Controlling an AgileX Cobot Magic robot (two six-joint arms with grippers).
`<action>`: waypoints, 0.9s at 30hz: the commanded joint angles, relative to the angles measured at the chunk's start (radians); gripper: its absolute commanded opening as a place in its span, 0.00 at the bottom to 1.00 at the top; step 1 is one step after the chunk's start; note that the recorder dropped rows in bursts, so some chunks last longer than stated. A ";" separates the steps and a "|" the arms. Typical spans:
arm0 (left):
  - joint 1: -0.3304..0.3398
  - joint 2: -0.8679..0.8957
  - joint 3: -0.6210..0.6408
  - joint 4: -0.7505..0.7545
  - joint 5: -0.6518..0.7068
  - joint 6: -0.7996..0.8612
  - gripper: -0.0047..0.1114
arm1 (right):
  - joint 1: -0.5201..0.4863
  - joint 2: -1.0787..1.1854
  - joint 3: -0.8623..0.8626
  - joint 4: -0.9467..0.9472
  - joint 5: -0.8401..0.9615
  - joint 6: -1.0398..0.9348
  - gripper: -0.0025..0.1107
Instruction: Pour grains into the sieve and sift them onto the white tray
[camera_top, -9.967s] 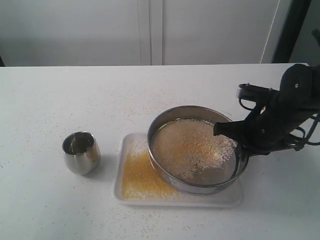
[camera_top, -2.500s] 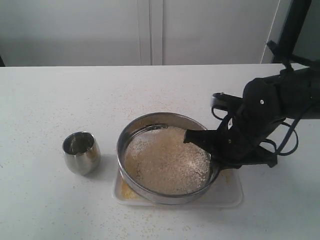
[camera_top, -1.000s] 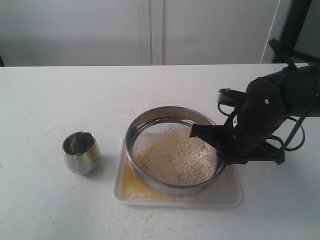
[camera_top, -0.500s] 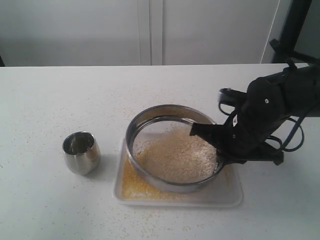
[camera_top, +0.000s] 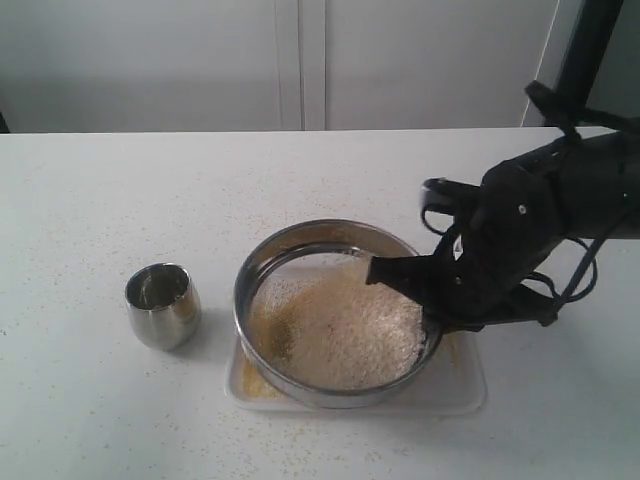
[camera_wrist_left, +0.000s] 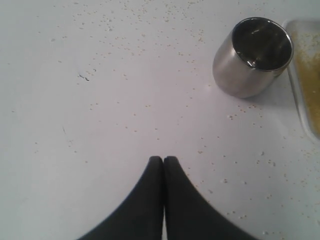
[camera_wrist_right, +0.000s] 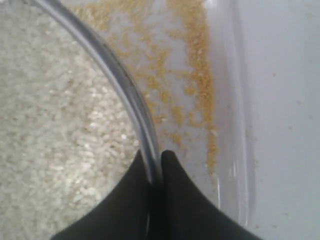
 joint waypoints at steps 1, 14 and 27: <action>0.001 -0.006 0.009 -0.009 0.005 -0.004 0.04 | -0.053 0.001 -0.007 -0.110 0.016 0.220 0.02; 0.001 -0.006 0.009 -0.009 0.005 -0.004 0.04 | -0.072 0.005 -0.007 -0.003 0.080 0.146 0.02; 0.001 -0.006 0.009 -0.009 0.005 -0.004 0.04 | -0.039 -0.021 -0.009 0.149 0.032 -0.117 0.02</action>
